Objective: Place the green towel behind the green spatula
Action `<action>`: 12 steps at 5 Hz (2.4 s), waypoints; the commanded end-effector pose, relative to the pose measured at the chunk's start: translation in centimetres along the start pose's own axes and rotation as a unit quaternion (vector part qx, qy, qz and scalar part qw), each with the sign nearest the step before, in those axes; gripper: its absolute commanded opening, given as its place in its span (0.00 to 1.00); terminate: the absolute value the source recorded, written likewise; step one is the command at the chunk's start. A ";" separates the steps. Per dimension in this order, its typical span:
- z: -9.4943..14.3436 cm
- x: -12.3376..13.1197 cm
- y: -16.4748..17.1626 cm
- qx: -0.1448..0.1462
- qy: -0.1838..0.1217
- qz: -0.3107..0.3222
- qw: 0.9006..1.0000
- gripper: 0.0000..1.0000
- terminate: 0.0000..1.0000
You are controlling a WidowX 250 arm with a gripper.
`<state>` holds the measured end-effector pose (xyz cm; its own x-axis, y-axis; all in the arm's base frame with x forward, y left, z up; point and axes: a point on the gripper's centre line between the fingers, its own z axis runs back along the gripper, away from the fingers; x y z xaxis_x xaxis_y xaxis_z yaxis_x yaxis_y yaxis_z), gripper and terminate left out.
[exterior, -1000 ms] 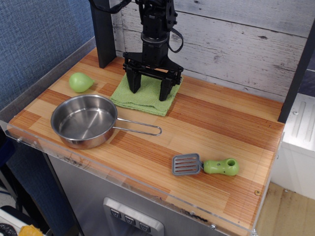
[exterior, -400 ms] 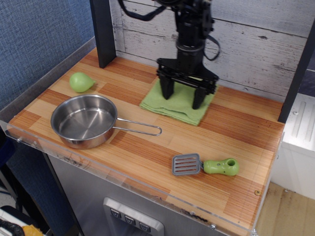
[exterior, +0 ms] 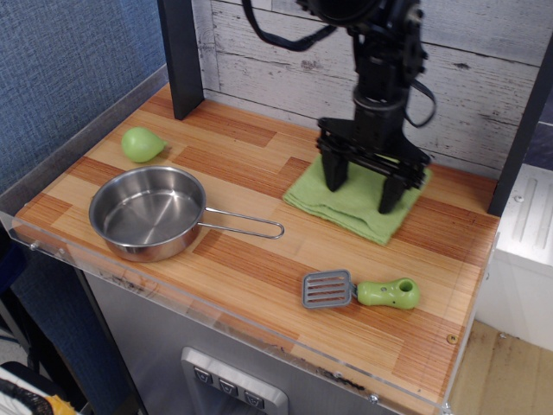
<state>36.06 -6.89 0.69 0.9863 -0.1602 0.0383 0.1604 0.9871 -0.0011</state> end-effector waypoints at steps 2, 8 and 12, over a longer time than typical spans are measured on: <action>0.1 -4.1 -7.3 0.000 0.007 -0.111 0.994 1.00 0.00; 11.1 -1.6 -3.0 -0.023 -0.116 -0.044 0.992 1.00 0.00; 16.7 -2.8 -1.6 0.022 -0.186 -0.015 0.982 1.00 1.00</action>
